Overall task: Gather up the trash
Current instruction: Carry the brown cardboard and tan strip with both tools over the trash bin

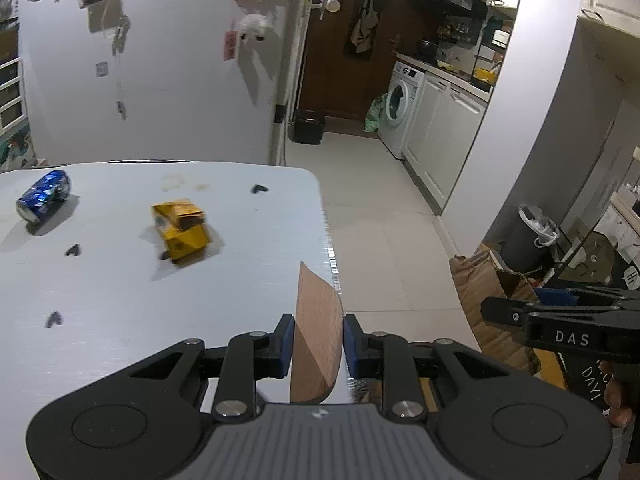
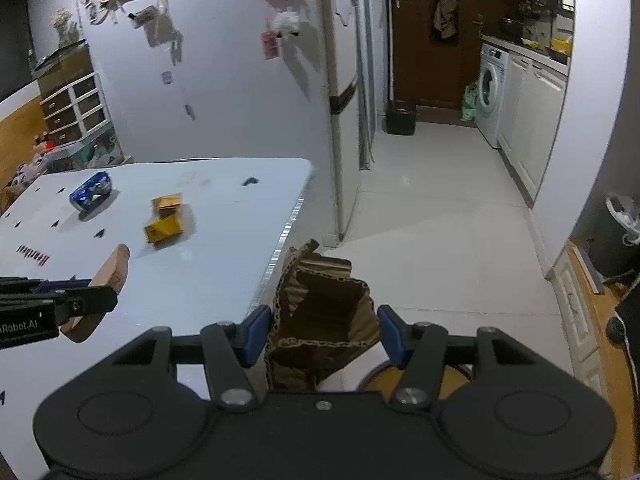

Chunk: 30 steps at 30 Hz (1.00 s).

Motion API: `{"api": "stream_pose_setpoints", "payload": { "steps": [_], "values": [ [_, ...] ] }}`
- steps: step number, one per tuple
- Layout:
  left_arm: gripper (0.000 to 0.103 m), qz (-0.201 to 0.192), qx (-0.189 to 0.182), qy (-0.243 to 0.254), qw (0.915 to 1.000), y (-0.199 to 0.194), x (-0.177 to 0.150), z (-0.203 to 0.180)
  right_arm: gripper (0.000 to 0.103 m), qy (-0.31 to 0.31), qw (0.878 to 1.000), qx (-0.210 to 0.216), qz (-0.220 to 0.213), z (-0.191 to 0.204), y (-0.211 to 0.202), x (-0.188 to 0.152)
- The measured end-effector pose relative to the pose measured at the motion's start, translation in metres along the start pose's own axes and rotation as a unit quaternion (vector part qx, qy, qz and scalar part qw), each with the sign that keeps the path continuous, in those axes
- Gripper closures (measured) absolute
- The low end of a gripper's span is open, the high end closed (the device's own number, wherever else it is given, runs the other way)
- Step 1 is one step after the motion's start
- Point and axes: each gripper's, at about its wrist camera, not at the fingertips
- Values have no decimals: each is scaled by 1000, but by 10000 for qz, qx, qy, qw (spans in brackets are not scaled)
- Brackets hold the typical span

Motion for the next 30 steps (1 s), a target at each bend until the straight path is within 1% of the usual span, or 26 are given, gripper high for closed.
{"api": "stream_pose_setpoints", "payload": {
  "steps": [10, 16, 23, 27, 30],
  "values": [
    [76, 145, -109, 79, 9998, 32, 10, -60, 44, 139, 9998, -90, 87, -72, -2, -3],
    [76, 345, -221, 119, 9991, 61, 14, -92, 44, 273, 9993, -172, 199, -114, 5, -7],
    [76, 752, -421, 181, 9961, 106, 17, -125, 44, 493, 9974, -299, 435, -160, 20, -15],
    [76, 1076, -565, 166, 9925, 134, 18, -138, 44, 653, 9953, -365, 623, -181, 34, -22],
    [76, 1362, -685, 51, 9883, 157, 16, -142, 44, 777, 9931, -388, 788, -196, 47, -29]
  ]
}}
Point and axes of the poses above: each gripper's, at about its wrist camera, not at the fingertips, and y roughly the way its jaws point, z to its left, x to its top, and after that the axes turned 11 degrees about z, right-handed
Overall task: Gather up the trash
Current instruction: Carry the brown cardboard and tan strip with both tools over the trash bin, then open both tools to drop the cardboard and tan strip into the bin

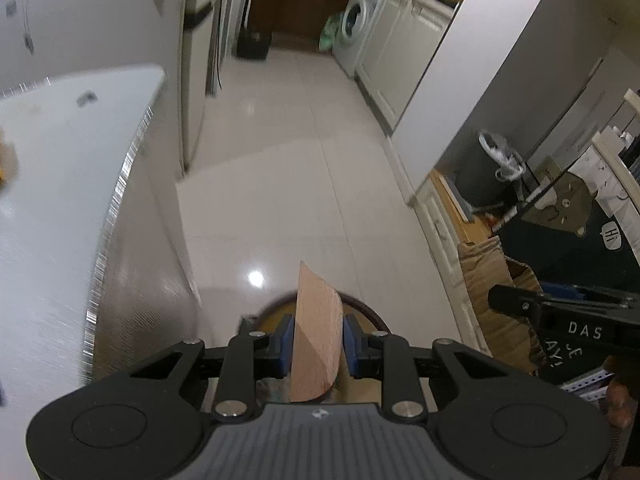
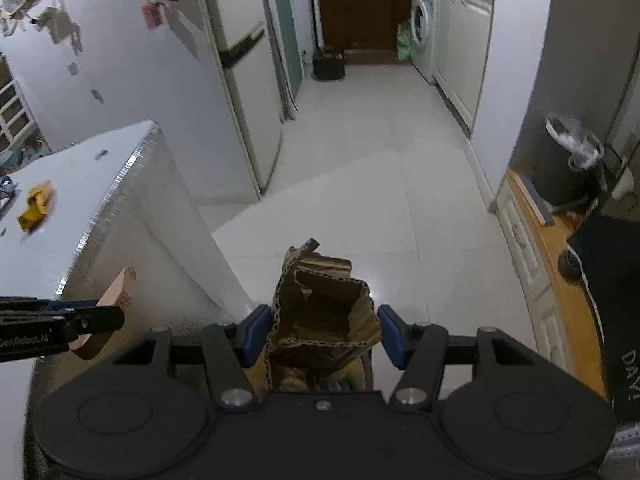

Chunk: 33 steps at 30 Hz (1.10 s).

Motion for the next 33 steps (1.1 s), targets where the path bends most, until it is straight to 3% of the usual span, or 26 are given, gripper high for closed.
{"api": "stream_pose_setpoints", "payload": {
  "steps": [10, 22, 33],
  "values": [
    [76, 714, -260, -572, 9955, 70, 8, 7, 44, 360, 9977, 158, 546, -23, 55, -4],
    [76, 1538, -269, -1036, 9823, 151, -4, 19, 44, 373, 9931, 397, 1035, -20, 113, -10],
    [77, 1859, -232, -1407, 9722, 199, -14, 22, 44, 740, 9861, 538, 1388, -28, 159, -18]
  ]
}}
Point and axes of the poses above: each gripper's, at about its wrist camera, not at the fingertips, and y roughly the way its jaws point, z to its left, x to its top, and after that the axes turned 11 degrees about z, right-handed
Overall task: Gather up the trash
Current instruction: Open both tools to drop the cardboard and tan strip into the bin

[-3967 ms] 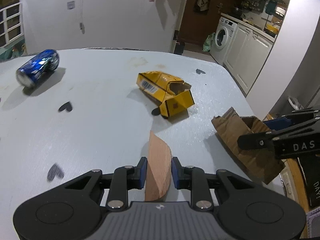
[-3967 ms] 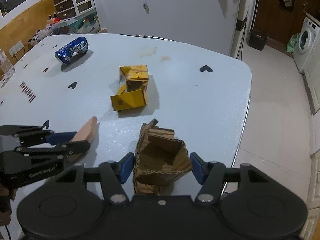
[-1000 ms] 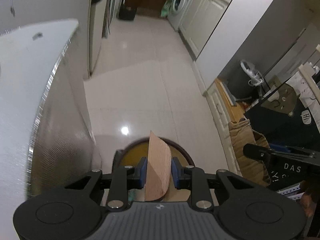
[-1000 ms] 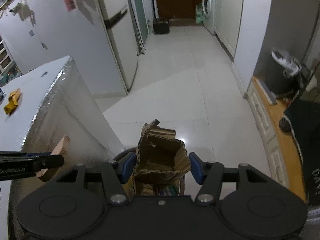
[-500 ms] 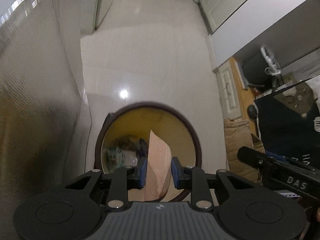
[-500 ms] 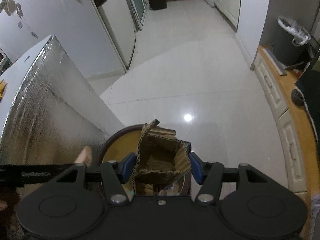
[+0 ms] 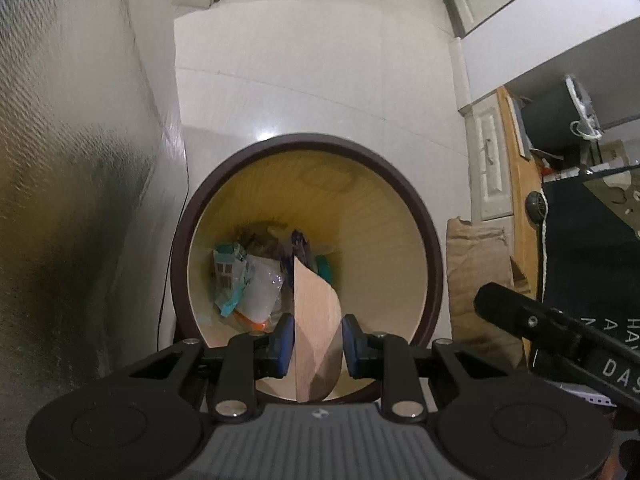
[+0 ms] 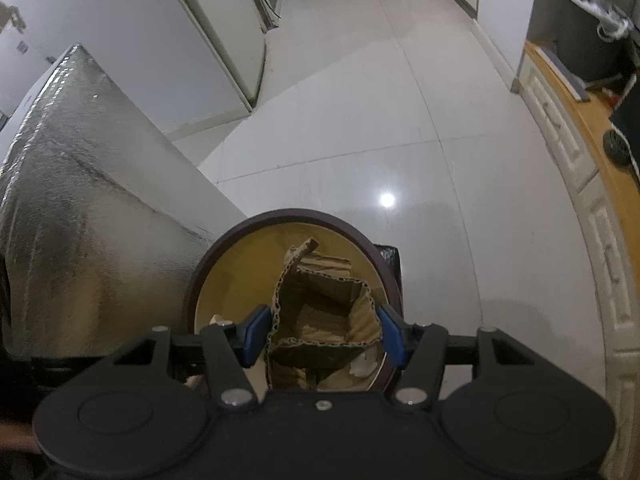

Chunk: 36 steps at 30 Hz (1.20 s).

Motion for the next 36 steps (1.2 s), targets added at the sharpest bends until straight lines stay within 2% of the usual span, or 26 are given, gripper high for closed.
{"api": "stream_pose_setpoints", "payload": {
  "steps": [4, 10, 21, 25, 29, 31, 36],
  "values": [
    [75, 61, 20, -130, 9999, 13, 1, 6, 44, 217, 9997, 40, 130, -7, 13, 0],
    [69, 122, 251, -91, 9996, 24, 6, 11, 44, 542, 9982, 82, 235, -11, 30, 1],
    [68, -309, 527, 108, 9981, 10, 2, 19, 40, 647, 9977, 140, 157, 1, 47, 7],
    [68, -351, 630, 87, 9974, 7, 2, 21, 31, 836, 9961, 253, 149, -3, 49, 7],
    [66, -352, 701, 31, 9969, 6, 1, 22, 30, 859, 9953, 287, 335, -4, 53, 3],
    [62, -355, 719, 33, 9968, 5, 0, 23, 29, 882, 9948, 298, 409, -6, 54, 0],
    [56, -378, 757, 83, 9964, 2, -2, 24, 7, 823, 9947, 362, 492, -6, 54, -8]
  ]
}}
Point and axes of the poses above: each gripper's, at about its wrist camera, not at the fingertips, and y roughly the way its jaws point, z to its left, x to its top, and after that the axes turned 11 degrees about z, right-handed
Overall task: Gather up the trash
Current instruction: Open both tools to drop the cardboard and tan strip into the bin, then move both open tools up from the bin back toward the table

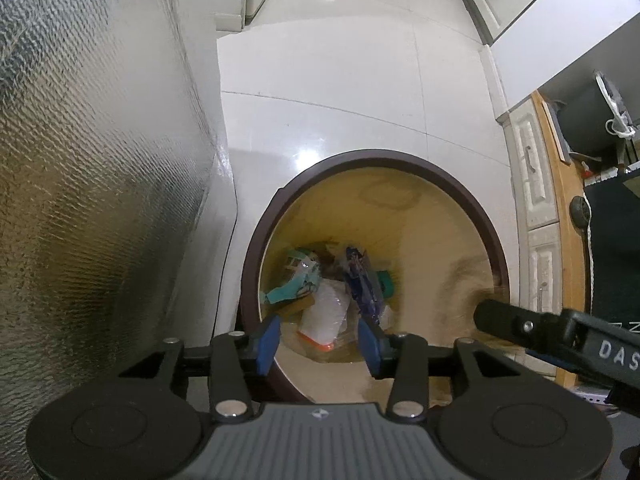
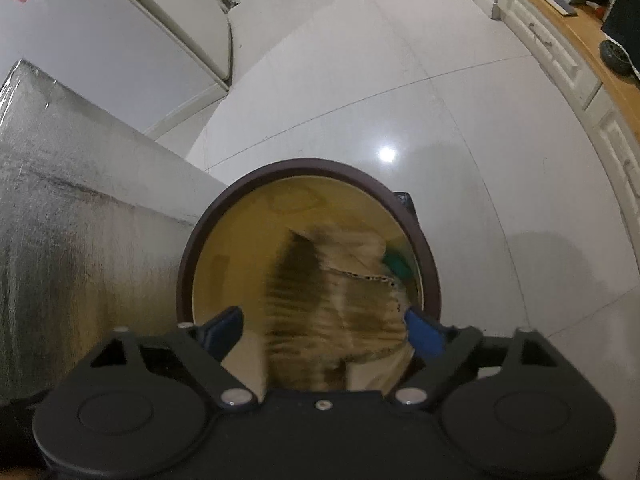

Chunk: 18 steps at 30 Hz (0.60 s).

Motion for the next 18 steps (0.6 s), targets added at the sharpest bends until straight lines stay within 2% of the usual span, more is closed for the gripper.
{"api": "stream_pose_setpoints", "payload": {
  "steps": [1, 8, 15, 18],
  "values": [
    [54, -6, 14, 2, 10000, -1, 0, 1, 0, -23, 10000, -20, 26, 1, 0, -1],
    [50, -57, 40, -16, 10000, -8, -4, 5, 0, -57, 10000, 6, -67, -1, -5, -7],
    [30, -169, 68, -14, 9998, -18, -7, 8, 0, -340, 9991, -119, -213, 3, -17, -12],
    [26, -227, 119, 33, 9997, -23, -8, 8, 0, -431, 9986, -160, -274, 7, -21, -15]
  ]
}}
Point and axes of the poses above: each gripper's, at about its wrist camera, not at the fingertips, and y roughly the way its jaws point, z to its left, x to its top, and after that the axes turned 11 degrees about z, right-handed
